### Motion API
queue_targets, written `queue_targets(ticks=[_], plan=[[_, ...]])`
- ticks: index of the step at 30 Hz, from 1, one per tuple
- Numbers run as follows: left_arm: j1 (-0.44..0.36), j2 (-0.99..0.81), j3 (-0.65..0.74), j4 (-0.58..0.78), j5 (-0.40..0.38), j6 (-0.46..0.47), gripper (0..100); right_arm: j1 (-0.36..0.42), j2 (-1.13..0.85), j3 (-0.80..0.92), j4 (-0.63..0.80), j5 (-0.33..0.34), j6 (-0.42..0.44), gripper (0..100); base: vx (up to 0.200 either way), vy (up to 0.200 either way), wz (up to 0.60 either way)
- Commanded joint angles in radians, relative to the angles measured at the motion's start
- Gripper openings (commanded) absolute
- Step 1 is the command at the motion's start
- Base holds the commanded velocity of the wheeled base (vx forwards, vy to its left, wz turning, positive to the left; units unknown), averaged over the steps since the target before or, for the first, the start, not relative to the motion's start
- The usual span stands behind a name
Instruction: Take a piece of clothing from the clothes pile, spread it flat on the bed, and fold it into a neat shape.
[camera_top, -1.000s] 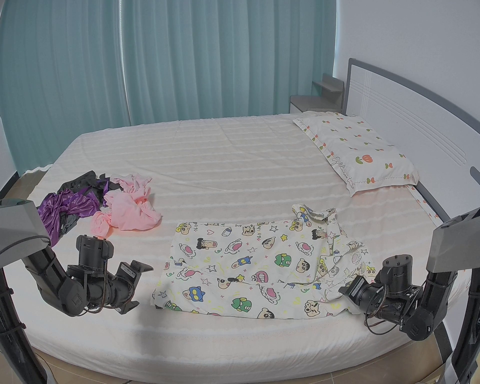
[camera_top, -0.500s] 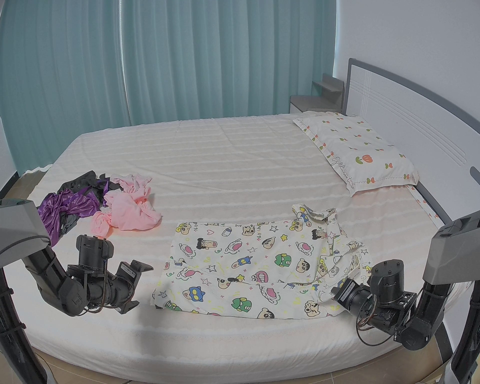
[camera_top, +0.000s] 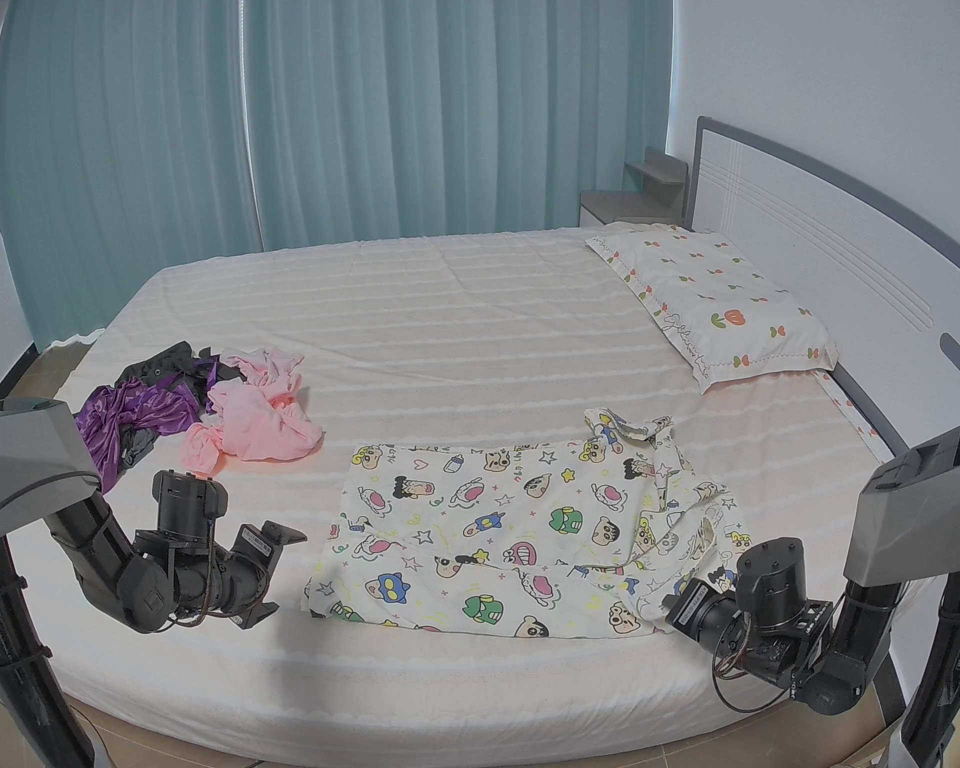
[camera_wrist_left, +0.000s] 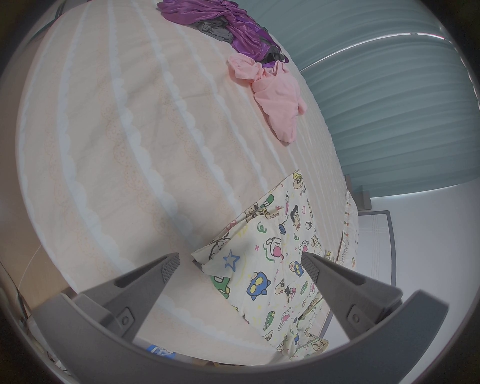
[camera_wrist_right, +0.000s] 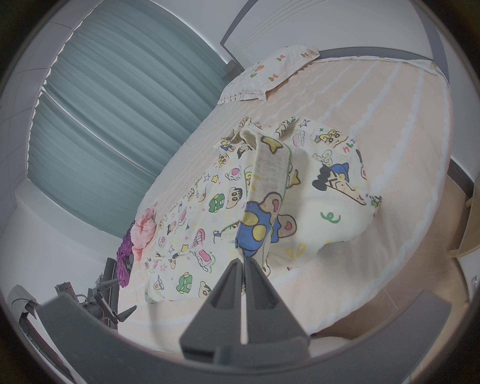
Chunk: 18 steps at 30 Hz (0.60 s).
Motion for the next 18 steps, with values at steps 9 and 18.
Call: queue_targets(ticks=[9,18], plan=[[0.0,0.001,0.0,0.0,0.001,0.0,100,0.079,0.028,0.078,-0.002,0.004,-0.041,100,0.0,0.0,0.0],[0.0,0.001,0.0,0.0,0.001,0.0,100,-0.008,0.008,0.113,-0.106,-0.001,-0.114,100,0.0,0.0,0.0]])
